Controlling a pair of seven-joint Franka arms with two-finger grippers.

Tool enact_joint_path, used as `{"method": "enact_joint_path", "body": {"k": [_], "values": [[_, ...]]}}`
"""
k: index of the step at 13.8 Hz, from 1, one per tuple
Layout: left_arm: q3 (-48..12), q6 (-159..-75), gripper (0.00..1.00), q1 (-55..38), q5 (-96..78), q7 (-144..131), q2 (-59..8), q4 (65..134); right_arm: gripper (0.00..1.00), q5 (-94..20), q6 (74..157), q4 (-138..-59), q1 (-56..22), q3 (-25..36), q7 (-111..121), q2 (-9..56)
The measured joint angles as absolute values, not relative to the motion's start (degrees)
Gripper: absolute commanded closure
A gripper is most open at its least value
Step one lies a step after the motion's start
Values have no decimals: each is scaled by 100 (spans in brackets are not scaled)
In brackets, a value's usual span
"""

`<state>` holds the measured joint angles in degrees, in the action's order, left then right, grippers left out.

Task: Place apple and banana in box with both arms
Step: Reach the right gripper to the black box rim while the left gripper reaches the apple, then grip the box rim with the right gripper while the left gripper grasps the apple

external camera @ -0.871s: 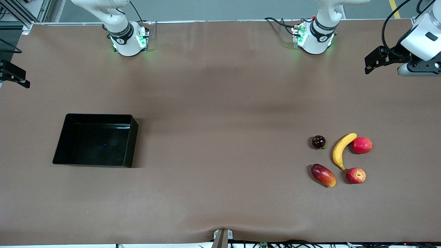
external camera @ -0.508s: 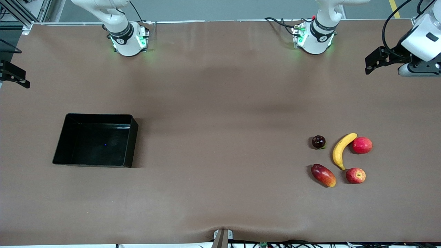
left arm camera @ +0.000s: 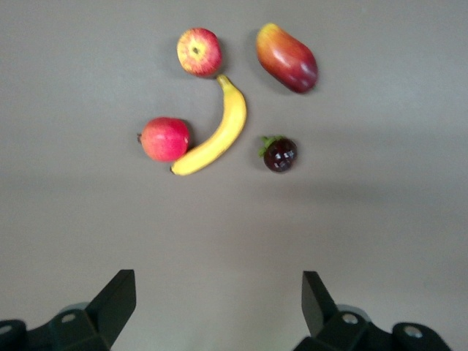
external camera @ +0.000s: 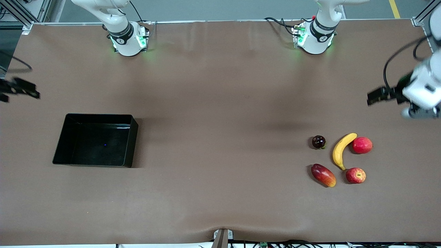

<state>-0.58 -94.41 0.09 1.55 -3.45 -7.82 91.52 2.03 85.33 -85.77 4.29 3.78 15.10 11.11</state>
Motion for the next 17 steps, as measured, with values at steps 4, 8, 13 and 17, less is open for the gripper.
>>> {"method": "enact_joint_path", "body": {"k": [4, 8, 13, 17], "values": [[-13, -10079, 0, 178, 156, 84, -1755, 8926, 0, 214, 9070, -8474, 893, 408, 1530, 2237], [46, -10706, 0, 365, 157, 580, -2811, 8434, 0, 214, 9891, -8511, 1303, 422, 2058, 2904], [59, -11816, 0, 550, 157, 887, -3531, 8327, 65, 204, 10950, -8891, 1418, 403, 2209, 3346], [56, -12457, 0, 548, 157, 1032, -3980, 8288, 100, -111, 11418, -9159, 1471, 402, 2227, 3742]]}}
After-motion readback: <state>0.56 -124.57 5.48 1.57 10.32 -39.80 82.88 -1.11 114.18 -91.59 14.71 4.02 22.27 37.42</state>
